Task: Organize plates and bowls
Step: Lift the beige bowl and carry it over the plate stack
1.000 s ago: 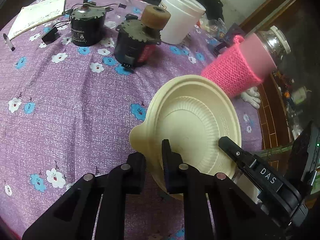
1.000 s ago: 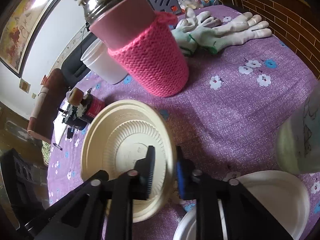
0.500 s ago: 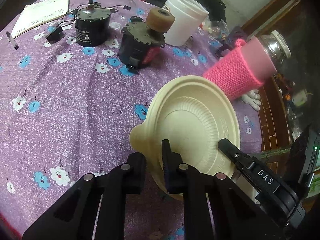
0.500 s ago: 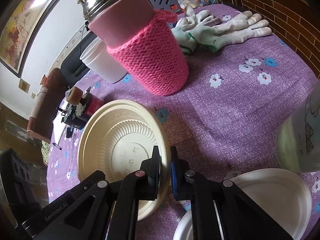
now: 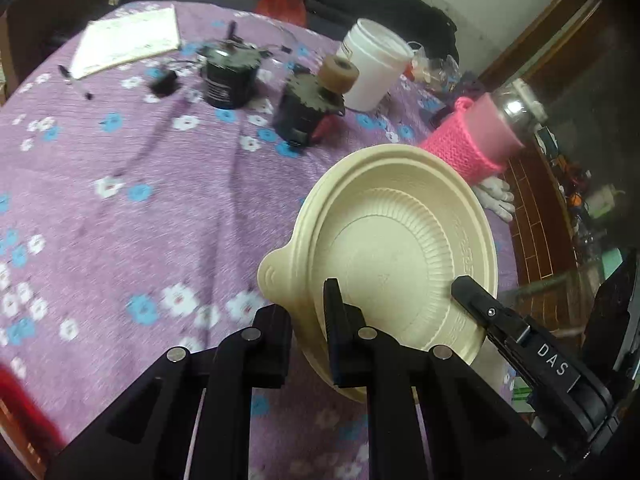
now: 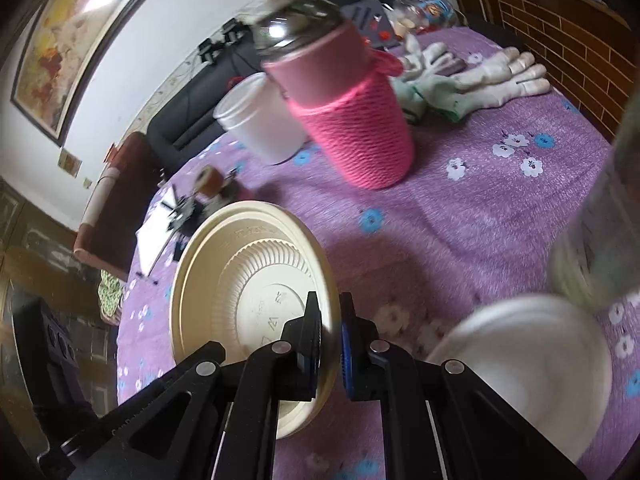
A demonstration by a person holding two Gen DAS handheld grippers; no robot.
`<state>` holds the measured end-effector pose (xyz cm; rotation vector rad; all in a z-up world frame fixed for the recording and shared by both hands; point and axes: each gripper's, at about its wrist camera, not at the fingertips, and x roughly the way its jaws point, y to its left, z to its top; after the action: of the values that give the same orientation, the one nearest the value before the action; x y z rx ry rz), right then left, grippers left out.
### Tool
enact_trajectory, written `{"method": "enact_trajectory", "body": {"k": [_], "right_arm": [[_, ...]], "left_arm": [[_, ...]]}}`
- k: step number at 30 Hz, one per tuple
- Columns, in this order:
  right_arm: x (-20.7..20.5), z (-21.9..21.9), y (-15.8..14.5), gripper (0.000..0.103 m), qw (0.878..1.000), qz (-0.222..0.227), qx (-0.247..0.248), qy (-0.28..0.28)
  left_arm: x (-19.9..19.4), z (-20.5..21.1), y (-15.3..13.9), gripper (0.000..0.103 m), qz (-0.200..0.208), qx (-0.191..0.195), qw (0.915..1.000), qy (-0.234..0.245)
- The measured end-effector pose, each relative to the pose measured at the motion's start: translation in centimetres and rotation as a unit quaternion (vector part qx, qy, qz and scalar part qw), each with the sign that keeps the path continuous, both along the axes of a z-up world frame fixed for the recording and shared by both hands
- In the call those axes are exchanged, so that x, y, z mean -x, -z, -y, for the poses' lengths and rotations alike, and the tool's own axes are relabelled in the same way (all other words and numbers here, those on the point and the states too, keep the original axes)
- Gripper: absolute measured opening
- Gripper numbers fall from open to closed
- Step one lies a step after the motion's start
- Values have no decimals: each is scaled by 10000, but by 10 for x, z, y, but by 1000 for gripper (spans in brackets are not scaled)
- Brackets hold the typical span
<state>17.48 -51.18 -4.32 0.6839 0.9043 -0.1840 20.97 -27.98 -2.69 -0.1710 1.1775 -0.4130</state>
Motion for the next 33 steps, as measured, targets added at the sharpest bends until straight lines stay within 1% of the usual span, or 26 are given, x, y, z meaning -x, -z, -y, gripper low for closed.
{"method": "enact_trajectory", "body": {"k": [7, 11, 15, 19, 23, 30, 33], "right_arm": [[37, -39, -19, 8, 9997, 135, -74, -193], [59, -75, -34, 8, 9990, 231, 102, -382], [77, -113, -47, 8, 9972, 351, 70, -664], [97, -157, -65, 8, 9937, 569, 154, -958], [114, -198, -81, 8, 9895, 739, 345, -1193], [132, -253, -96, 8, 9822, 909, 337, -1610], [140, -275, -99, 9, 9791, 969, 337, -1757]], "left_arm": [[41, -39, -21, 12, 218, -51, 9997, -105], [65, -72, -32, 12, 356, -158, 9990, -237], [88, -111, -47, 12, 514, -221, 9976, -418], [112, -146, -61, 13, 748, -325, 9945, -656], [133, -184, -69, 13, 850, -294, 9923, -855], [162, -237, -82, 13, 1057, -314, 9873, -1148], [170, -255, -83, 13, 1105, -319, 9854, -1252]]}}
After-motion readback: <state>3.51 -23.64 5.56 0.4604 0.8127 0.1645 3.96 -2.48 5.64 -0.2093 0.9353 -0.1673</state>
